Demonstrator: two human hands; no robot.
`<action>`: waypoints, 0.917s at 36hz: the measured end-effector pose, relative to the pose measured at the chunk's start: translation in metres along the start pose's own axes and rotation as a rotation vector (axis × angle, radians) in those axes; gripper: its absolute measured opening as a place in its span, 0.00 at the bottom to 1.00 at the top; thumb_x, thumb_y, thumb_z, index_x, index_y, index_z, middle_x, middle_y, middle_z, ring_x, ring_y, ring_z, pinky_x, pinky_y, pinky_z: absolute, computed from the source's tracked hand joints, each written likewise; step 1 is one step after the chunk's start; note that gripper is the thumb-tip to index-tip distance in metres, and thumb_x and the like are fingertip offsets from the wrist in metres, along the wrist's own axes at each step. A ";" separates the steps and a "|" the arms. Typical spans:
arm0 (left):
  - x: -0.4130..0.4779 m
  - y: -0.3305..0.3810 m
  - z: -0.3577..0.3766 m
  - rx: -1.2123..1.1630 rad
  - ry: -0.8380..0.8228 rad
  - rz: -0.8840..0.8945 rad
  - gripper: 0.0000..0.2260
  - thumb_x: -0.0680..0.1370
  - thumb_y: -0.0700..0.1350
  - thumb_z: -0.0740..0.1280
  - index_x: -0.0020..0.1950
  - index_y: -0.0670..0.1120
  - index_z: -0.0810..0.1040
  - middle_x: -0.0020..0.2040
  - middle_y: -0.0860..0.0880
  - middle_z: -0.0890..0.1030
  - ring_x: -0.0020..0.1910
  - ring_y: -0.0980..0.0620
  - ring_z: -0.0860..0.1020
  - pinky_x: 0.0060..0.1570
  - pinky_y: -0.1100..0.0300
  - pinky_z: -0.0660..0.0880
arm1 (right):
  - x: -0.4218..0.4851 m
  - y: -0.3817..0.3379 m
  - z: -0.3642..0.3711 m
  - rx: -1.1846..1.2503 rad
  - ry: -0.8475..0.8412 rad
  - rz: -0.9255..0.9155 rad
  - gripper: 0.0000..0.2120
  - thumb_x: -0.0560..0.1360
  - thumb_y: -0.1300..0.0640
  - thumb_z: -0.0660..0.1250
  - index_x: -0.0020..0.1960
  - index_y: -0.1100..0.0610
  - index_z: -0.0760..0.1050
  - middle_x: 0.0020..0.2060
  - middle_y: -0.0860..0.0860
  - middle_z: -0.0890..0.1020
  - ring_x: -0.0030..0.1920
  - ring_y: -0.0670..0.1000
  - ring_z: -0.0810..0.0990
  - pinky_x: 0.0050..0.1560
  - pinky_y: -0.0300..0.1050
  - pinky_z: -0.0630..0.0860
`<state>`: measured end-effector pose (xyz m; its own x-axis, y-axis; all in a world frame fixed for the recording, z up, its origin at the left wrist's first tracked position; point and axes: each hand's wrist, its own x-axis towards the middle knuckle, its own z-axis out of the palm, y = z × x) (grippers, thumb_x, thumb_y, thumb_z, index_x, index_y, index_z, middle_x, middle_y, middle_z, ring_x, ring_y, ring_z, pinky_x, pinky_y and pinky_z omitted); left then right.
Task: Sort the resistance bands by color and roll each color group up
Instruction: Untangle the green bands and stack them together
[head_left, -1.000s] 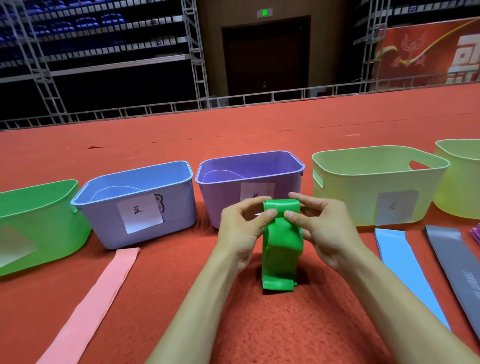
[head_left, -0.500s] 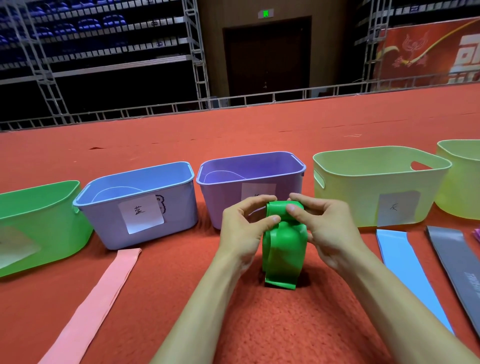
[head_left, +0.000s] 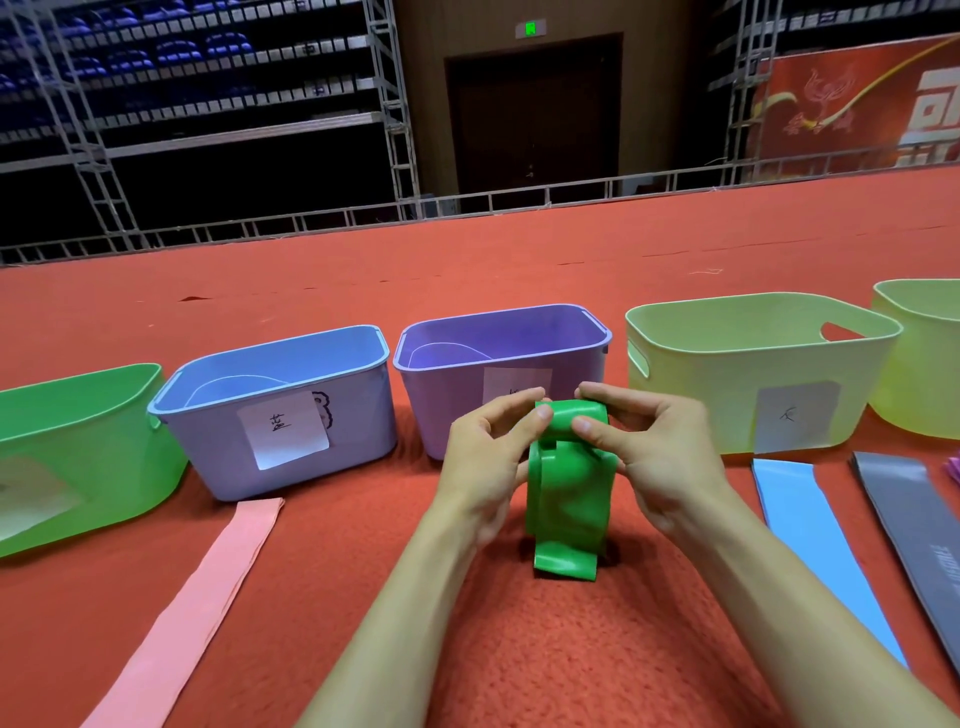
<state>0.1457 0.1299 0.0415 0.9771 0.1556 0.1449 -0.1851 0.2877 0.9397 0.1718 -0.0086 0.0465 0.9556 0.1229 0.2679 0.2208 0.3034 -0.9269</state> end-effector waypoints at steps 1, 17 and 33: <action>0.000 -0.001 0.000 0.009 0.004 -0.005 0.09 0.76 0.38 0.68 0.56 0.43 0.80 0.54 0.42 0.83 0.49 0.50 0.82 0.45 0.58 0.81 | 0.000 0.000 0.000 -0.001 -0.004 -0.004 0.16 0.66 0.74 0.72 0.46 0.55 0.81 0.36 0.47 0.86 0.38 0.43 0.83 0.43 0.41 0.80; 0.001 -0.002 -0.005 0.091 -0.038 0.003 0.07 0.75 0.33 0.69 0.51 0.42 0.80 0.47 0.39 0.83 0.44 0.45 0.83 0.46 0.53 0.80 | 0.002 0.007 -0.004 0.033 -0.002 0.028 0.21 0.65 0.77 0.71 0.54 0.60 0.80 0.49 0.53 0.85 0.48 0.51 0.84 0.51 0.47 0.80; 0.002 -0.007 -0.003 0.061 0.018 0.045 0.11 0.74 0.28 0.67 0.52 0.41 0.79 0.46 0.40 0.83 0.43 0.47 0.82 0.43 0.54 0.81 | 0.005 0.011 0.002 0.006 0.041 0.102 0.16 0.71 0.67 0.71 0.58 0.61 0.79 0.46 0.57 0.85 0.52 0.57 0.83 0.59 0.59 0.77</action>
<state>0.1490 0.1313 0.0347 0.9657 0.1845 0.1825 -0.2218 0.2217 0.9496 0.1786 -0.0027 0.0380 0.9802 0.1149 0.1610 0.1208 0.2967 -0.9473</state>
